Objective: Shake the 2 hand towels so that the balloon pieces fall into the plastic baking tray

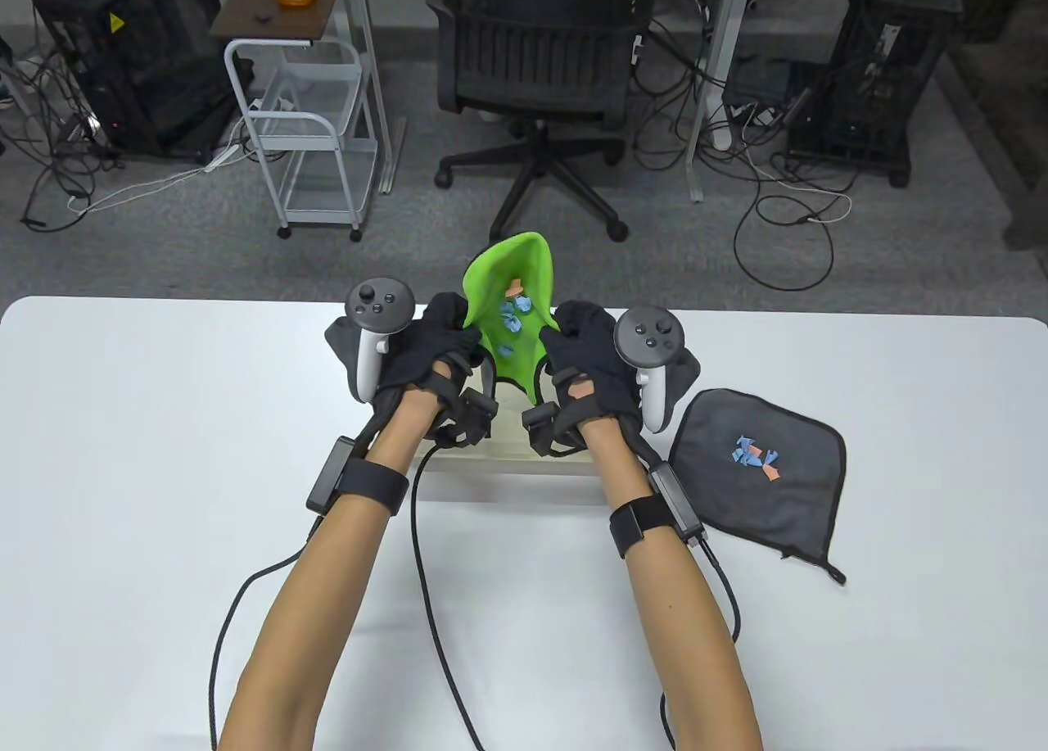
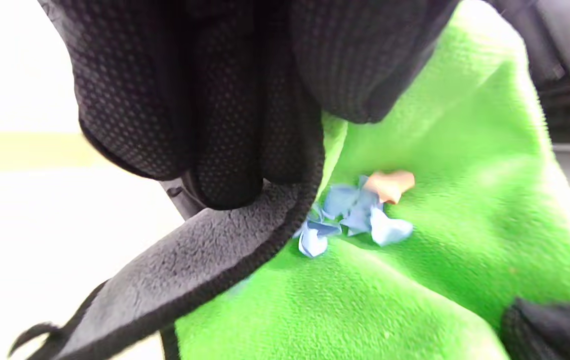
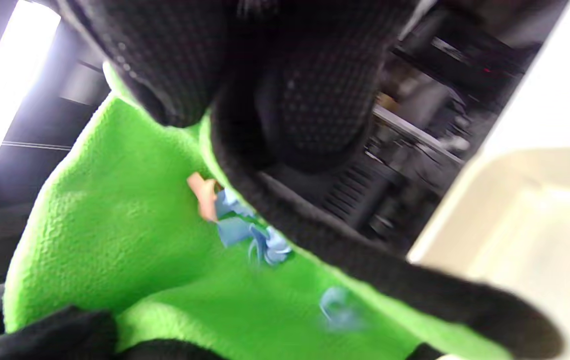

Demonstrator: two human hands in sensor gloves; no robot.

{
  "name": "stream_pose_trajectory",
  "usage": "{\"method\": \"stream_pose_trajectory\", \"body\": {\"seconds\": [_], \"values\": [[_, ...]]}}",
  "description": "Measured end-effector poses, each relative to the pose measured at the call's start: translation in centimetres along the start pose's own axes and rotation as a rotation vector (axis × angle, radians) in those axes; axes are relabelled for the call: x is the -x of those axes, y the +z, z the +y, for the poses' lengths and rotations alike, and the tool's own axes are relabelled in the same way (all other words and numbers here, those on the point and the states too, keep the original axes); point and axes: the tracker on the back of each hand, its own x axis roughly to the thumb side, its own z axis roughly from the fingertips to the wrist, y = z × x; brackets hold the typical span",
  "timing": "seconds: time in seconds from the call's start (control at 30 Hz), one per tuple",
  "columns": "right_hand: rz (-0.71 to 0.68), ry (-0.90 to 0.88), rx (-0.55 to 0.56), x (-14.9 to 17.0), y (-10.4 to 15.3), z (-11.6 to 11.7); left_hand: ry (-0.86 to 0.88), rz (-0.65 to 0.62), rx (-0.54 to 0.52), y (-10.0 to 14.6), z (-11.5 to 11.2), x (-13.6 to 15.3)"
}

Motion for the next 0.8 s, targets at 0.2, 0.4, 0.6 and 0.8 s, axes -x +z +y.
{"method": "stream_pose_trajectory", "body": {"seconds": [0.2, 0.4, 0.6, 0.8], "values": [[-0.047, 0.123, 0.120, 4.0, 1.6, 1.2, -0.012, 0.002, 0.009, 0.1, -2.6, 3.6], [-0.041, 0.035, 0.116, 3.9, 2.0, 1.1, 0.037, -0.005, 0.024, 0.5, -2.6, 3.6], [-0.113, 0.003, 0.120, -1.0, 1.7, -1.0, 0.107, -0.094, 0.017, 1.3, 1.1, -0.9], [-0.163, 0.050, 0.114, -0.3, 2.7, -0.7, 0.046, -0.109, 0.022, 2.2, 0.7, 0.1]]}}
